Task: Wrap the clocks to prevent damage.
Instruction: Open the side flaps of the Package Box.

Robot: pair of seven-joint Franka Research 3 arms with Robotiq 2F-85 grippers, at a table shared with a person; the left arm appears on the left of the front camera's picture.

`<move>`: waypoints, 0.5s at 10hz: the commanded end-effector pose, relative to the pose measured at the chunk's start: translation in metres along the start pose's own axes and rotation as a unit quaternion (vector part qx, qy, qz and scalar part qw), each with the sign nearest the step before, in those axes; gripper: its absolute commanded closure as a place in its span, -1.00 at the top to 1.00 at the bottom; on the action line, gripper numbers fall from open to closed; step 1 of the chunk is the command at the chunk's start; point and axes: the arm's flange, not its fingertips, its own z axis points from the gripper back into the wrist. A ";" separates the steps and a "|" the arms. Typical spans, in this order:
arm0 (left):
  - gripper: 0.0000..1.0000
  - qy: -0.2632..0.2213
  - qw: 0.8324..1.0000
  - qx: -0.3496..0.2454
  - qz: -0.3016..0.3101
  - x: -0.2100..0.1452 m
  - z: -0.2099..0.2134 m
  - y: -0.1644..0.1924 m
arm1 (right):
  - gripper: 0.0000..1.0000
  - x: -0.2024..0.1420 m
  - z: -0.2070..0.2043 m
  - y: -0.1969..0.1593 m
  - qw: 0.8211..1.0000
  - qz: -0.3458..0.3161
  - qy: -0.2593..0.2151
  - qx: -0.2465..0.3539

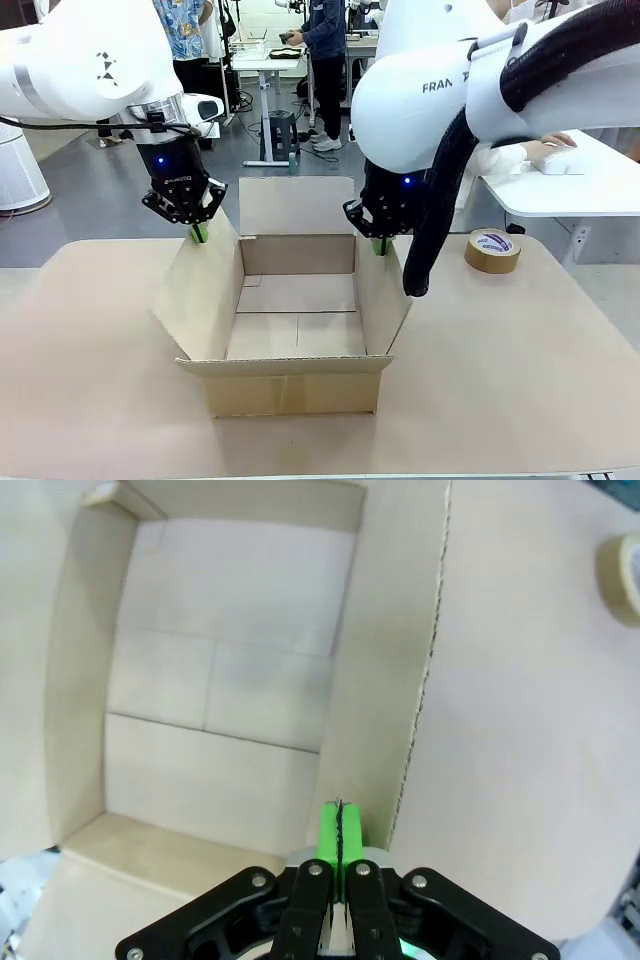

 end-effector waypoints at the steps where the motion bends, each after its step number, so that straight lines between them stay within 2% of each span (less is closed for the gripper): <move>1: -0.99 -0.029 0.997 0.077 0.013 -0.004 -0.011 0.004 | -0.98 -0.006 -0.014 -0.011 0.999 -0.020 -0.029 -0.037; 5: -0.99 -0.017 0.996 0.087 0.021 0.001 -0.057 0.021 | -0.98 -0.019 -0.050 -0.040 0.992 -0.025 -0.045 -0.113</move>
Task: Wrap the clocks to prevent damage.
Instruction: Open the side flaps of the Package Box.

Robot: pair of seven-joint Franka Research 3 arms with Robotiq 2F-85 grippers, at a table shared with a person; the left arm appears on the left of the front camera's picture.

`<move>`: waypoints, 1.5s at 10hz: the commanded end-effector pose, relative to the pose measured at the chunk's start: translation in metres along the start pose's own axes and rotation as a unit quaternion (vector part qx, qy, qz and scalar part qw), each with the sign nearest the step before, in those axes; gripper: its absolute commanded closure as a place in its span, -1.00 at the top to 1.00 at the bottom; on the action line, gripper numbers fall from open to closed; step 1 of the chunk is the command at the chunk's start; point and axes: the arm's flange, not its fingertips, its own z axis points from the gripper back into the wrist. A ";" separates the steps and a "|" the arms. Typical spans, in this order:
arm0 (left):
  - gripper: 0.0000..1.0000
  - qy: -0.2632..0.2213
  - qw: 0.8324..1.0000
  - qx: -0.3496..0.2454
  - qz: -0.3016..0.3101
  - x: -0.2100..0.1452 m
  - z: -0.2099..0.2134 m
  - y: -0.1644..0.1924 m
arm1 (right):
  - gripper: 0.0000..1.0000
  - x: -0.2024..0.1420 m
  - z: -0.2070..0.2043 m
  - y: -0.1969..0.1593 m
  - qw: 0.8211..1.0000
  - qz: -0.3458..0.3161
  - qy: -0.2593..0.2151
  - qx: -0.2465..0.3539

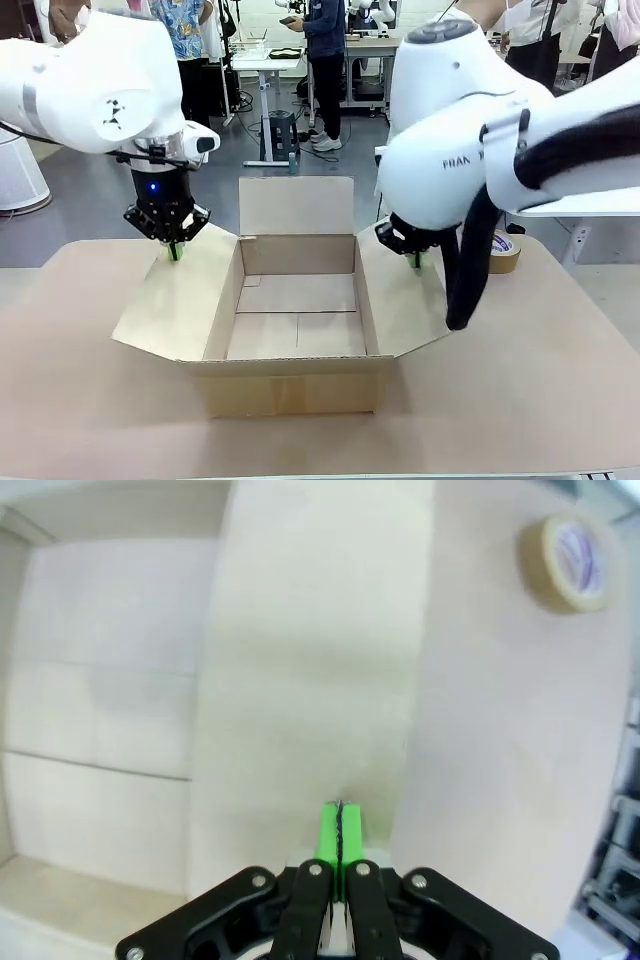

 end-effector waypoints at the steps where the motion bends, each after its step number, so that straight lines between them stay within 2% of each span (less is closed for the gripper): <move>1: -0.99 -0.019 1.000 0.005 0.010 0.008 -0.024 0.001 | -0.98 -0.005 -0.022 -0.008 0.999 -0.028 -0.013 -0.034; 3: -0.99 -0.020 1.000 -0.001 0.013 0.016 -0.045 0.004 | -0.98 -0.004 -0.039 -0.013 0.999 -0.031 -0.001 -0.042; 5: -0.99 -0.025 0.999 0.007 0.030 0.022 -0.053 0.007 | -0.98 0.000 -0.040 -0.010 0.999 -0.032 0.024 0.006; 6: -0.99 -0.002 1.000 -0.012 0.004 0.017 -0.045 0.003 | -0.98 -0.007 -0.036 -0.017 0.999 -0.019 0.014 -0.032; 9: -0.99 -0.002 1.000 -0.012 0.004 0.017 -0.045 0.003 | -0.98 -0.007 -0.036 -0.017 0.999 -0.019 0.014 -0.032; 10: -0.99 -0.005 1.000 -0.012 0.005 0.020 -0.048 0.003 | -0.98 -0.006 -0.038 -0.015 0.999 -0.020 0.016 -0.026; 12: -0.99 0.015 1.000 -0.022 0.015 0.024 -0.068 0.001 | -0.98 -0.003 -0.051 -0.007 0.998 -0.030 0.048 0.027; 15: -0.99 0.017 0.999 -0.043 0.020 0.026 -0.076 -0.003 | -0.98 0.001 -0.064 -0.004 0.996 -0.050 0.072 0.031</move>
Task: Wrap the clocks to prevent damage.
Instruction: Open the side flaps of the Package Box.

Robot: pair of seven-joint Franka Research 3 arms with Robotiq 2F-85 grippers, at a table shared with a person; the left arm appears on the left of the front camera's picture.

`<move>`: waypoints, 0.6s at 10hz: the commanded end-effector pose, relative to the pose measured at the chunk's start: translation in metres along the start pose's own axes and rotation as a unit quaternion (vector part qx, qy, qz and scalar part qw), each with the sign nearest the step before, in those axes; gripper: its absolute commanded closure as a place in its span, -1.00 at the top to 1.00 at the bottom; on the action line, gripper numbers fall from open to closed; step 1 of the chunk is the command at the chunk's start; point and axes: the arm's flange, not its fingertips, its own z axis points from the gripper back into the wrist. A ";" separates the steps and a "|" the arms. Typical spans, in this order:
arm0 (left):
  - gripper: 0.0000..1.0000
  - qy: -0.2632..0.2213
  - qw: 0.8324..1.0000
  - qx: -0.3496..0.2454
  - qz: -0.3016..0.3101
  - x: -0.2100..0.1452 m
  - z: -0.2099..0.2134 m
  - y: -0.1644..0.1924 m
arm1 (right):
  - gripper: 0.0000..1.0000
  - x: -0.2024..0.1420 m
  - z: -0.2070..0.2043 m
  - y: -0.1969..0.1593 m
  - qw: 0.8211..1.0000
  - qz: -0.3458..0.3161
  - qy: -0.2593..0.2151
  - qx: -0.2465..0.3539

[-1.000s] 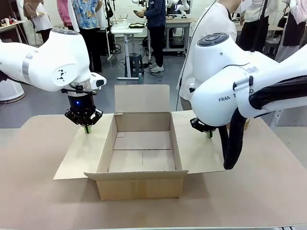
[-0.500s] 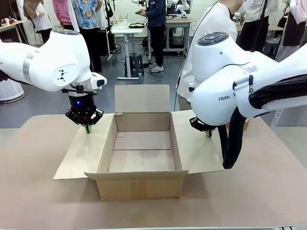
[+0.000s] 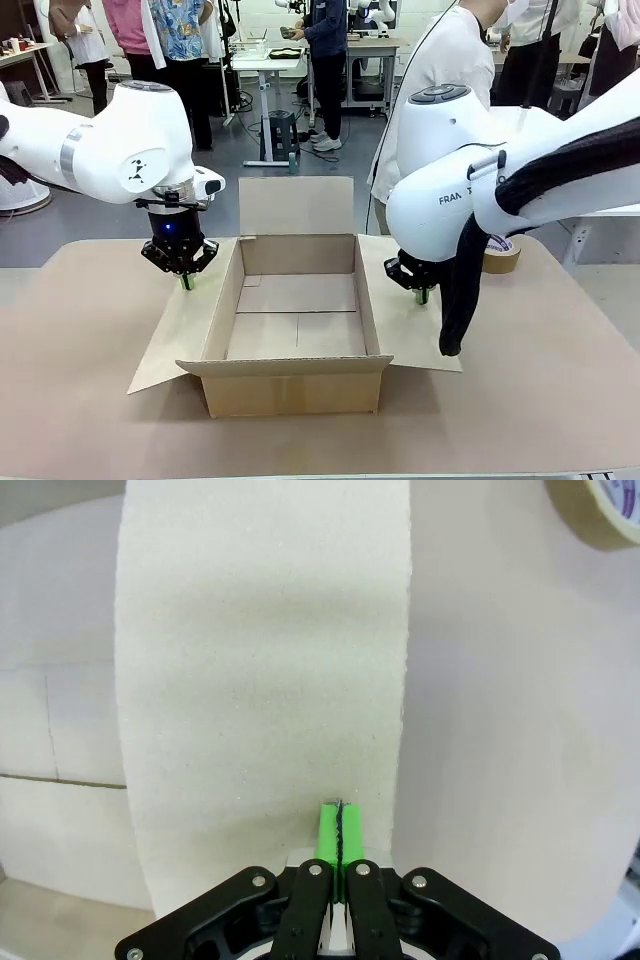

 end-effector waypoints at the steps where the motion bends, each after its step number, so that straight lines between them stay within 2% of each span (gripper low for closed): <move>1: -0.99 -0.001 0.999 -0.030 0.012 0.002 0.002 -0.002 | -0.98 0.007 -0.001 -0.002 1.000 -0.006 0.006 0.008; 4: -0.99 0.009 0.998 -0.052 0.023 0.002 0.003 -0.003 | -0.98 0.010 -0.005 -0.004 1.000 -0.006 -0.001 -0.002; 6: -0.99 0.012 0.998 -0.056 0.023 0.000 0.013 -0.001 | -0.98 0.012 -0.004 -0.005 1.000 0.010 -0.001 0.013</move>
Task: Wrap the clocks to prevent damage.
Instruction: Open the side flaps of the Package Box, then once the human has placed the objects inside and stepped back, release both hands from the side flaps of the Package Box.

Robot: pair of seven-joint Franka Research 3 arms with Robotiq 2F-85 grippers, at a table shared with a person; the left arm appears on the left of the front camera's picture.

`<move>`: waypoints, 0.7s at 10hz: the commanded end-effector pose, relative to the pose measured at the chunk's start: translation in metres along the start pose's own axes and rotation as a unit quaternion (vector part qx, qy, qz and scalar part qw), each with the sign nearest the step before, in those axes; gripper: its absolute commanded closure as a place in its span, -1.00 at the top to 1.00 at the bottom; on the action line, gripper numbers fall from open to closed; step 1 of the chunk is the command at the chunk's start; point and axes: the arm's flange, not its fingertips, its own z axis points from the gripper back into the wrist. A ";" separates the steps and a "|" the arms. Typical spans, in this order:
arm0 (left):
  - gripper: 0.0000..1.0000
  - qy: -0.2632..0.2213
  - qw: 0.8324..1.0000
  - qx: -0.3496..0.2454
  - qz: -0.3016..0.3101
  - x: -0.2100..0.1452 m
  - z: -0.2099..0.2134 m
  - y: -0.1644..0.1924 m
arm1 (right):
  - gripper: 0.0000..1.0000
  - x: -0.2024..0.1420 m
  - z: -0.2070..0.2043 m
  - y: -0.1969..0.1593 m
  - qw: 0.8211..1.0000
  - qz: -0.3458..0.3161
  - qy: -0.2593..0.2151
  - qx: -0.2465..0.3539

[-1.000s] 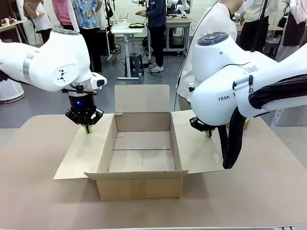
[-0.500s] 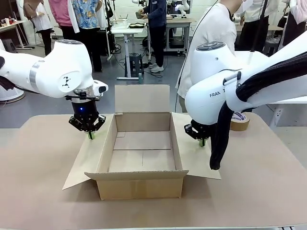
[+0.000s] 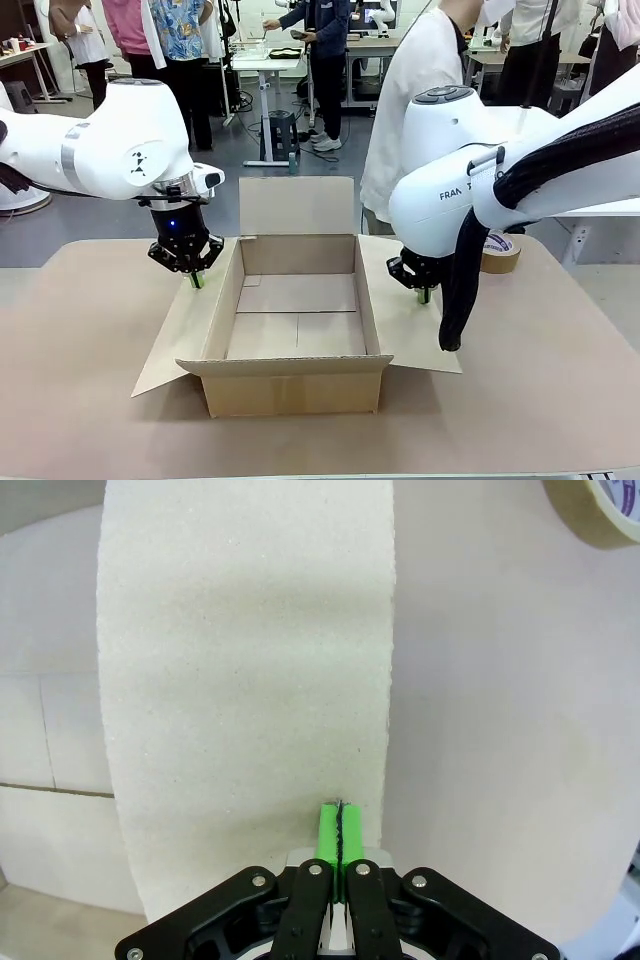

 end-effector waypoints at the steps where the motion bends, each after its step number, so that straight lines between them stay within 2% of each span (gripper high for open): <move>1: -0.99 0.001 1.000 0.003 -0.001 0.000 -0.003 0.000 | -0.98 0.000 0.000 0.000 1.000 -0.003 0.001 -0.001; 7: -0.99 0.001 1.000 0.003 -0.001 0.000 -0.003 0.000 | -0.98 0.000 0.000 0.000 1.000 -0.003 0.001 -0.001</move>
